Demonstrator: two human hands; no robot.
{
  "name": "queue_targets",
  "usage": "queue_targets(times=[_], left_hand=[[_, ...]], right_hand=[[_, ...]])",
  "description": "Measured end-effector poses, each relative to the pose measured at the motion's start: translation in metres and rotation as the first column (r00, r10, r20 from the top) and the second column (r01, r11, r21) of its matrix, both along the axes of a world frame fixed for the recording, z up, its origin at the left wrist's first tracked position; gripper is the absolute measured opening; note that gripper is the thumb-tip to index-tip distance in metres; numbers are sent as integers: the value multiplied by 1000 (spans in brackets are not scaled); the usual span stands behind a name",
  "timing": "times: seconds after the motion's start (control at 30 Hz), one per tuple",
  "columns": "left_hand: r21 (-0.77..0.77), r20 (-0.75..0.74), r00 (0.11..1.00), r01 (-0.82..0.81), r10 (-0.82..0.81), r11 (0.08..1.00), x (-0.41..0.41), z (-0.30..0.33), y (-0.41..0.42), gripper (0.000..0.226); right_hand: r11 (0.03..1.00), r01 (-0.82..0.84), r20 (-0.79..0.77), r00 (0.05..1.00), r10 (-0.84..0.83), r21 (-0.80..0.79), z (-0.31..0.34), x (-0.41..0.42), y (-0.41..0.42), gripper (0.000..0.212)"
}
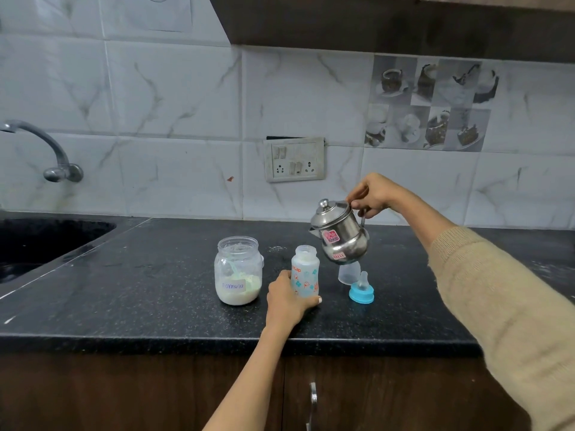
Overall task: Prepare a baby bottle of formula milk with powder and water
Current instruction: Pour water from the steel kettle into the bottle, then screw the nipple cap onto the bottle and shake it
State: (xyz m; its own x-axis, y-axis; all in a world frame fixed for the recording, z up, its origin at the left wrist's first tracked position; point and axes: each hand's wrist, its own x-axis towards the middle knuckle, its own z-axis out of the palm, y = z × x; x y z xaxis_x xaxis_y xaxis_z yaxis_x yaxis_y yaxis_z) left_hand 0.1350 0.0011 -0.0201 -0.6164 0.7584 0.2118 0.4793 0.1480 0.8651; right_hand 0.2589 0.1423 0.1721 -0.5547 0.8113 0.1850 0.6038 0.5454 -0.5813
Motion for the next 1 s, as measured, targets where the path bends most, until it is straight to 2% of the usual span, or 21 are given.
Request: queue_targets(times=[0.13, 0.3, 0.57, 1.0], left_hand=[[0, 3, 1000, 0, 0, 1000, 0, -1, 0, 74], [-1, 12, 1000, 0, 0, 1000, 0, -2, 0, 76], [9, 12, 1000, 0, 0, 1000, -3, -3, 5, 76], [16, 38, 999, -5, 4, 1000, -7, -10, 10, 76]], right_hand=[[997, 46, -204, 977, -58, -60, -11, -3, 15, 22], [991, 76, -302, 947, -107, -113, -41, -18, 30, 21], [982, 77, -332, 934, -131, -171, -89, -44, 60, 23], [978, 5, -352, 933, -80, -208, -116, -58, 81, 25]])
